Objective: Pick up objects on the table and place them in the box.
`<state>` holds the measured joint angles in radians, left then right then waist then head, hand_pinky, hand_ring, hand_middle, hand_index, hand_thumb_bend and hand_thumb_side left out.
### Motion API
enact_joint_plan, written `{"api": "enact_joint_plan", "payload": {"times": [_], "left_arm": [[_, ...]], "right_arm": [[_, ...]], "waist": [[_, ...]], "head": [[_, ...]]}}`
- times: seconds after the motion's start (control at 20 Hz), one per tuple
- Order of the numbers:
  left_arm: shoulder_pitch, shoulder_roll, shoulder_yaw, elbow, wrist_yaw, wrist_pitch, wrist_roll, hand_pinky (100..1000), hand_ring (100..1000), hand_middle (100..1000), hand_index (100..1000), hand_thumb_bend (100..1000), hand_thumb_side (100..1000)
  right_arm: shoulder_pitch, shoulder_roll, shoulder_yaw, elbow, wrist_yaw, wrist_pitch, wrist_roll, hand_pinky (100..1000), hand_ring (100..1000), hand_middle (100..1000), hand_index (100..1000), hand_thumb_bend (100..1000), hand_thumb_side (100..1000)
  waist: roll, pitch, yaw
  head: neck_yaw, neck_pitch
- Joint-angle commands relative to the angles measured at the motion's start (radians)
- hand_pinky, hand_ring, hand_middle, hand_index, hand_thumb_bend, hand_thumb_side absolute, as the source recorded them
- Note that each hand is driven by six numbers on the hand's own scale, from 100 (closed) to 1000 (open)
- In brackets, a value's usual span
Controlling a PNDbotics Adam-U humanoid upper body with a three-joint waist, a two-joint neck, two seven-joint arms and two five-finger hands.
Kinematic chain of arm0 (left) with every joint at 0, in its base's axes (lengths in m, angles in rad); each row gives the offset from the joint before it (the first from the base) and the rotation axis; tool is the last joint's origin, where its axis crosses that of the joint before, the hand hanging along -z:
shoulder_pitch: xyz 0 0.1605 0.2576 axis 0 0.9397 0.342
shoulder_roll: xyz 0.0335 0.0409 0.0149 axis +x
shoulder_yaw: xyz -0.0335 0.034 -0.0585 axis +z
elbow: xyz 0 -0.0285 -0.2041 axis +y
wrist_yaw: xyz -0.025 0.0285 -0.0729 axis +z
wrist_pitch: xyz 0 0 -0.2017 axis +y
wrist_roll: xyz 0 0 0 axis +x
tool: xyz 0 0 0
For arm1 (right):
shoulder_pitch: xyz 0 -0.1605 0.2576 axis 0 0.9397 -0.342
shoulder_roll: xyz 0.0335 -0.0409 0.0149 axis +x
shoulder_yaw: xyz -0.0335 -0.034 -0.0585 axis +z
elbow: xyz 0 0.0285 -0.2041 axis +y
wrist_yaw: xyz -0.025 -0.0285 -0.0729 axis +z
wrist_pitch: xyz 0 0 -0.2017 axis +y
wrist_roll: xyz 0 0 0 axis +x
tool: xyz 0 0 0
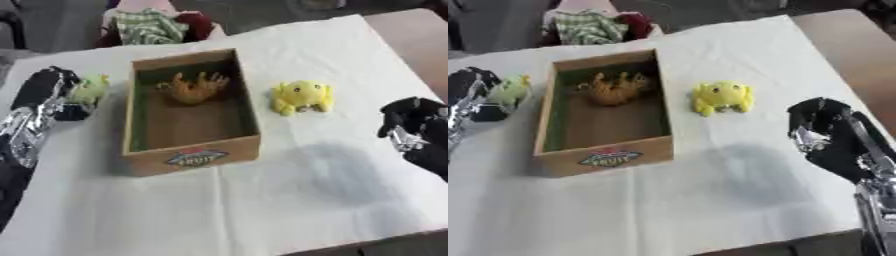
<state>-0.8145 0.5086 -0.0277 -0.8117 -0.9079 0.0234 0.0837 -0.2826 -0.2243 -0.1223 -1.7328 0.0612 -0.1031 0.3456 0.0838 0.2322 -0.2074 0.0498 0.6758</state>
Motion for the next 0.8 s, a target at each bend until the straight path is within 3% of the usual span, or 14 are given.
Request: {"api": "enact_joint_plan", "payload": {"times": [0.05,0.1,0.15,0.4,0.8], "left_arm": [[-0.017,0.013,0.003,-0.012,0.0,-0.001,-0.006,621,516,483,602,264,200],[-0.017,0.013,0.003,-0.012,0.0,-0.001,-0.006,616,509,476,594,235,199],[-0.025,0.017,0.011,-0.021,0.006,-0.007,-0.001,604,484,444,566,125,192],[-0.029,0.038,-0.007,-0.148,0.083,-0.037,0.019,610,486,447,570,118,189],[-0.036,0.036,-0.099,-0.335,0.214,-0.074,-0.086,617,491,451,576,123,189]], "right_arm": [[-0.015,-0.021,-0.002,-0.011,0.006,-0.004,0.002,501,480,437,644,100,269],[-0.015,-0.021,-0.002,-0.011,0.006,-0.004,0.002,501,480,437,644,100,268],[-0.014,-0.018,-0.003,-0.011,0.005,-0.004,0.001,502,481,438,645,100,265],[-0.002,-0.011,-0.004,-0.012,0.005,0.0,0.0,502,481,438,645,100,267],[0.004,-0.004,-0.001,-0.014,0.003,0.003,0.003,502,481,439,645,100,269]], "waist": [[-0.005,-0.016,0.001],[-0.005,-0.017,0.001],[-0.008,-0.025,0.007],[-0.013,-0.052,0.022],[-0.015,-0.069,0.021]], "head": [[-0.002,-0.008],[-0.002,-0.008],[-0.004,-0.009],[-0.009,-0.003],[-0.003,0.002]]}}
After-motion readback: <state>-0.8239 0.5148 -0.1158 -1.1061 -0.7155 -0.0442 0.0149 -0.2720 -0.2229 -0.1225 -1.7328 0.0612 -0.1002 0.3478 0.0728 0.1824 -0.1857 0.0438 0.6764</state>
